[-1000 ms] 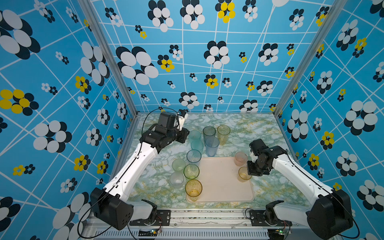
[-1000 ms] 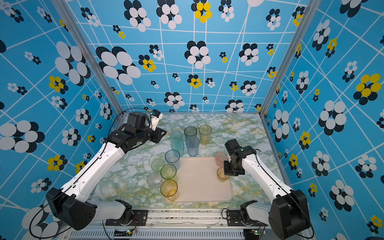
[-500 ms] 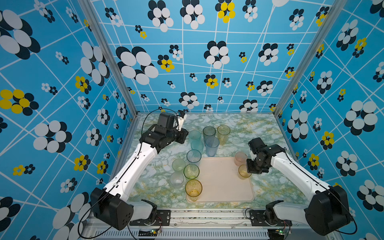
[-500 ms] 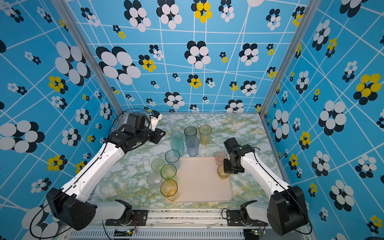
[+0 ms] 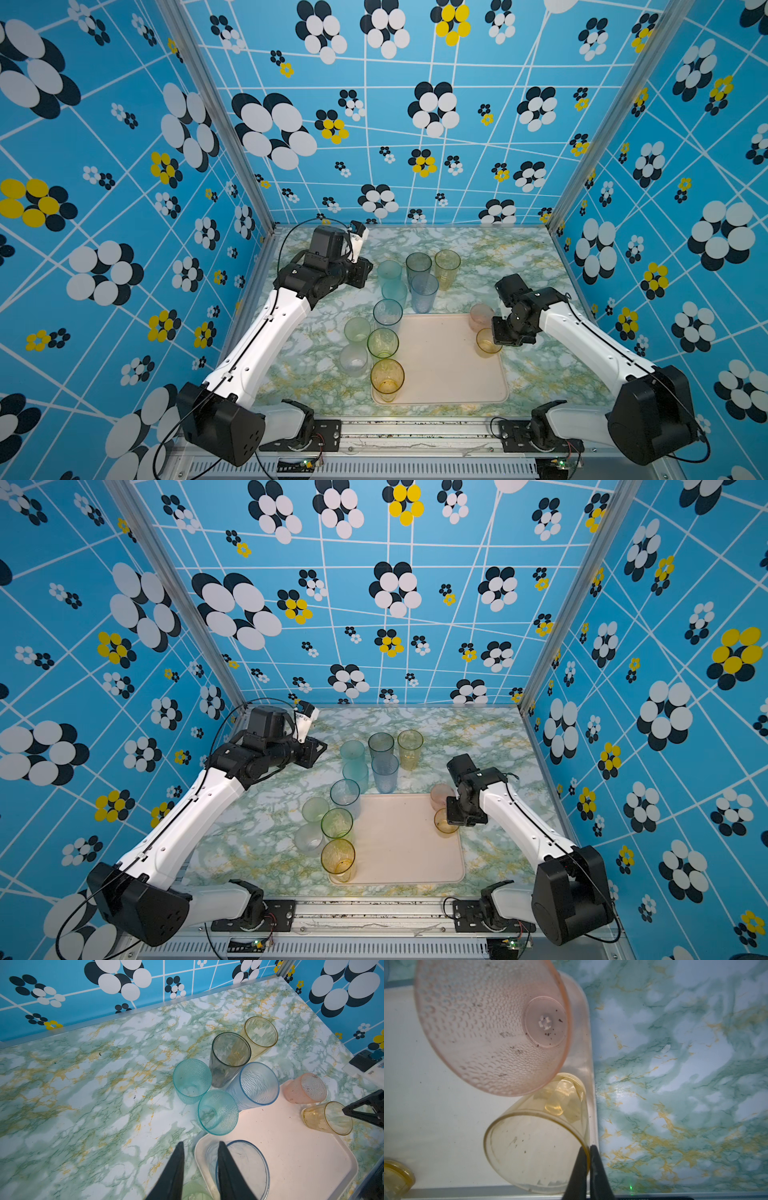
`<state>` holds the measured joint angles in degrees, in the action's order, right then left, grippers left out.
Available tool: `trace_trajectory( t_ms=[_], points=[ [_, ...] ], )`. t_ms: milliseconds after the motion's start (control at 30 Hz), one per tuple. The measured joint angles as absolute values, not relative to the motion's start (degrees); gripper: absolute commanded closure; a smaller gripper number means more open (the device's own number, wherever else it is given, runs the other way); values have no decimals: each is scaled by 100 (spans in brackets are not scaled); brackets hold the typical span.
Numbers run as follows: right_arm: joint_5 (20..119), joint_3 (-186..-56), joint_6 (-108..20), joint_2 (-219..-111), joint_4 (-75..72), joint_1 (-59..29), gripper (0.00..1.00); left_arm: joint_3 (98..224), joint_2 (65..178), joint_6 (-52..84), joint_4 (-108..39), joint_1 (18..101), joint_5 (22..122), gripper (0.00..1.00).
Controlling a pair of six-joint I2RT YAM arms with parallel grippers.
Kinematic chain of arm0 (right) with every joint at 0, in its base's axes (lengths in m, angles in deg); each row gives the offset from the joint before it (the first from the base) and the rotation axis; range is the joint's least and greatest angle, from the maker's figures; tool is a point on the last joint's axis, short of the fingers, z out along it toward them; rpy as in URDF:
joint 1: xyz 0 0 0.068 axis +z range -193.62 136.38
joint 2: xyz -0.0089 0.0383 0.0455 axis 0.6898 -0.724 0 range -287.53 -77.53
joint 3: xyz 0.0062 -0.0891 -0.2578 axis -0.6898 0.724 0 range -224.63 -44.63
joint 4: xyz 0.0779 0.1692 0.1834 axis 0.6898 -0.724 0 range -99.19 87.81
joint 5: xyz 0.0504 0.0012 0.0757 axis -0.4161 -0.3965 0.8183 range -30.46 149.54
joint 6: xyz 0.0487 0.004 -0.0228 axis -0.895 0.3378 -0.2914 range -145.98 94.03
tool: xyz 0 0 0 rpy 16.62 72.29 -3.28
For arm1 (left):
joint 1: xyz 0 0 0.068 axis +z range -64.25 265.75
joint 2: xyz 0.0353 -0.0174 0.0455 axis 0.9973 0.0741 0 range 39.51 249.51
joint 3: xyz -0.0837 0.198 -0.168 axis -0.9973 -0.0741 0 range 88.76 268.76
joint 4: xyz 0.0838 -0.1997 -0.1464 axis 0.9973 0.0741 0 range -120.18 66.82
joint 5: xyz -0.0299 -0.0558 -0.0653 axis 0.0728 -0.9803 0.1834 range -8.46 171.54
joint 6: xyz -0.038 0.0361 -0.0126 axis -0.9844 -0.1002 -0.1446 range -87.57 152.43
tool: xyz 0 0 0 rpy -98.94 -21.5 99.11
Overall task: Place the glasses into the tray
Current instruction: 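Lower the left gripper toward the light-green textured cup near the tray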
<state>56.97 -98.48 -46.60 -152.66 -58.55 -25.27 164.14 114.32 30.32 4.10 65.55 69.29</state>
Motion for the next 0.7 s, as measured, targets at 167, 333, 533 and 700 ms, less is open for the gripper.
trace_trajectory(
  t_ms=[167,333,533,700],
  points=[
    [5681,-9848,-4662,-15266,-5855,-2544,85,16414,11429,3032,413,6555,6929,70],
    [5679,-9848,-4660,-15262,-5855,-2560,80,16414,11427,3032,417,6555,6929,70],
    [5657,-9848,-4660,-15170,-5857,-2581,75,16414,11427,3032,469,6557,6933,70],
    [5629,-9876,-4640,-15058,-5881,-2581,65,16414,11427,3029,546,6574,6966,70]
  ],
)
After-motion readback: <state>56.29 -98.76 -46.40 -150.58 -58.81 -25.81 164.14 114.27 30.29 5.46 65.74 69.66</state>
